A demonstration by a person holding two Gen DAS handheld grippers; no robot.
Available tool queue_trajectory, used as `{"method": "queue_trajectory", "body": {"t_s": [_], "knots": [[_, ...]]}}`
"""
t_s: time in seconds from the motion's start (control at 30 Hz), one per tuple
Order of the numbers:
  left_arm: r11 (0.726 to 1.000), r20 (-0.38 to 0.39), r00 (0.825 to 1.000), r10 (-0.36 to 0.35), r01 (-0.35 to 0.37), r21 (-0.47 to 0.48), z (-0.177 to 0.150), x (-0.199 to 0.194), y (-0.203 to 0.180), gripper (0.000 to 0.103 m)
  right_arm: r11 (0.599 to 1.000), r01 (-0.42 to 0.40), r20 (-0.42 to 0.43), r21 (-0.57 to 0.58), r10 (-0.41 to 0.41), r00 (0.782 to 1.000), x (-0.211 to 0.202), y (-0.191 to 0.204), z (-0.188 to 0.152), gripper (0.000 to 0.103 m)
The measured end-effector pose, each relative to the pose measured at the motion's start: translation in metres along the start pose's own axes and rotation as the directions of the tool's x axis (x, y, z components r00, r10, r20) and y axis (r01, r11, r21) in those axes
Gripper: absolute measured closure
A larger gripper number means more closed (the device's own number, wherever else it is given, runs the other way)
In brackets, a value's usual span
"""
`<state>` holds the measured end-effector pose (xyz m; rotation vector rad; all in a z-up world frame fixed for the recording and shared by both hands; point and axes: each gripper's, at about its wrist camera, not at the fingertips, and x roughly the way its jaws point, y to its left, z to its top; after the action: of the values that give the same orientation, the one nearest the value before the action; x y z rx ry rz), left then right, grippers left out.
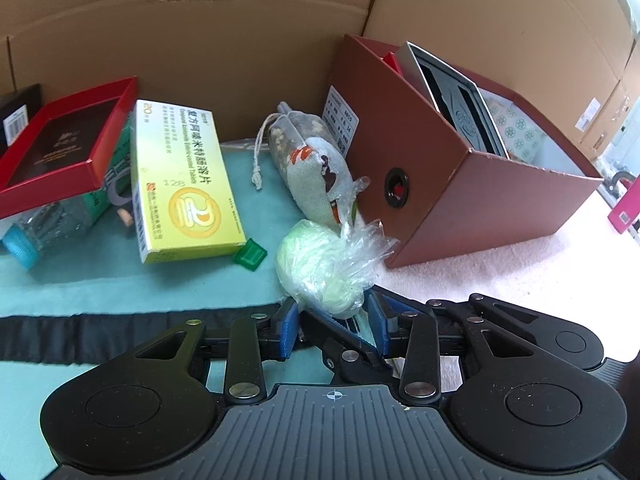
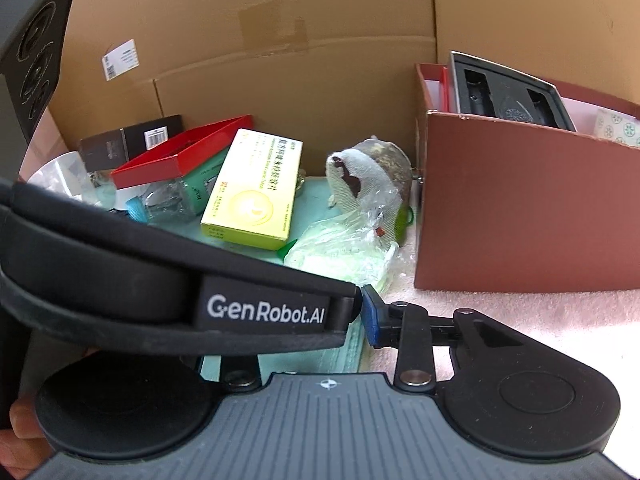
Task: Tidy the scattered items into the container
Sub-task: 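Close the left tool on the plastic-wrapped ball while the right tool grips it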
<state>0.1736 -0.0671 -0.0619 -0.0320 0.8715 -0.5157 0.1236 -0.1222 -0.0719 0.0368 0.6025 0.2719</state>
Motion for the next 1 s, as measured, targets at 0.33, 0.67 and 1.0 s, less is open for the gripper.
{"method": "queue_trajectory", "body": {"t_s": [0.33, 0.67, 1.0], "knots": [[0.999, -0.003, 1.000, 0.031, -0.031, -0.023, -0.033, -0.036, -0.001, 0.065, 0.996, -0.060, -0.029, -0.069, 0.058, 0.998, -0.031, 0.023, -0.017, 0.061], [0.997, 0.054, 0.996, 0.068, -0.065, -0.046, -0.051, -0.067, 0.001, 0.032, 0.993, -0.077, -0.017, -0.089, 0.076, 0.997, -0.057, 0.031, -0.031, 0.037], [0.998, 0.023, 0.999, 0.047, -0.047, -0.032, -0.027, -0.045, 0.015, 0.027, 0.994, -0.064, -0.014, -0.085, 0.063, 0.998, -0.039, 0.029, -0.023, 0.034]]}}
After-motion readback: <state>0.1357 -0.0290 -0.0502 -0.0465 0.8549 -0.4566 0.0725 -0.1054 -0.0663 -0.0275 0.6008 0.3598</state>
